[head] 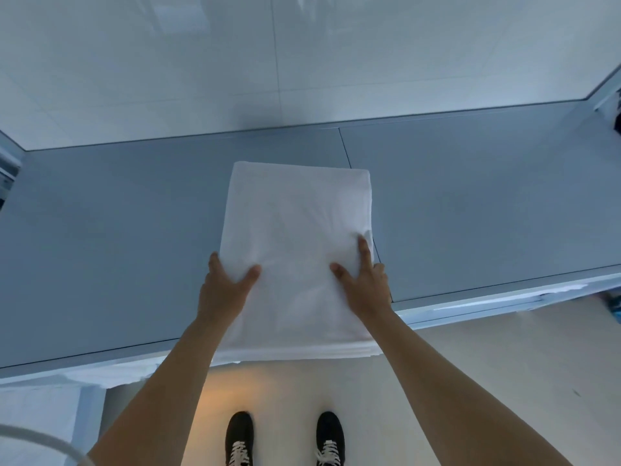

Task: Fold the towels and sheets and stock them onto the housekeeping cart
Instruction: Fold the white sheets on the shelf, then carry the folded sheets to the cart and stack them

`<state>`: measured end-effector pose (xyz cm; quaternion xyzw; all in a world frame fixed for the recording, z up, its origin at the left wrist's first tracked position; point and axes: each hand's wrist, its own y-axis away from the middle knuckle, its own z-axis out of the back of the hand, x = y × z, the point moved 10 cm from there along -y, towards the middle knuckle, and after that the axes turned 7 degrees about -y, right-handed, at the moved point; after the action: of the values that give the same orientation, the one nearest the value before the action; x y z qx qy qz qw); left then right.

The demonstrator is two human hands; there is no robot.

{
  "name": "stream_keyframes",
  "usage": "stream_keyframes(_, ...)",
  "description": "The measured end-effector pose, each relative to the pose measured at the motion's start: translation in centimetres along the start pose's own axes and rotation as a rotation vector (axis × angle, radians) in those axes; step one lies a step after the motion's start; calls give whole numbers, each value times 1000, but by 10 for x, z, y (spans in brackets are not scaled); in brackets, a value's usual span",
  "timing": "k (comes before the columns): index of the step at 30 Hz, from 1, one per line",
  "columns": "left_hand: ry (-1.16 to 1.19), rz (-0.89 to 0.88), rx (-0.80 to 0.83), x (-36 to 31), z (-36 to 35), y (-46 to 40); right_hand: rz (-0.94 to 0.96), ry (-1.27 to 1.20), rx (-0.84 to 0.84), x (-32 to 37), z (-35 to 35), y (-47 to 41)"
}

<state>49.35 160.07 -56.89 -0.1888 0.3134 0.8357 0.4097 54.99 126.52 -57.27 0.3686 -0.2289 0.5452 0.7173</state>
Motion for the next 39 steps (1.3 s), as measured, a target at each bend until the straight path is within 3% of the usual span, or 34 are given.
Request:
stream_keyframes(15, 73, 55, 113, 3, 3, -11, -75, -25, -10, 4, 2, 6)
stream_keyframes(20, 31, 78, 100, 1, 7, -13, -241, -175, 7, -6, 4, 3)
stream_keyframes(27, 67, 123, 167, 5, 6, -17, -297, -318, 36, -7, 11, -1)
stream_keyframes(39, -127, 101, -17, -15, 19, 20, -320, -184, -51, 3, 6, 41)
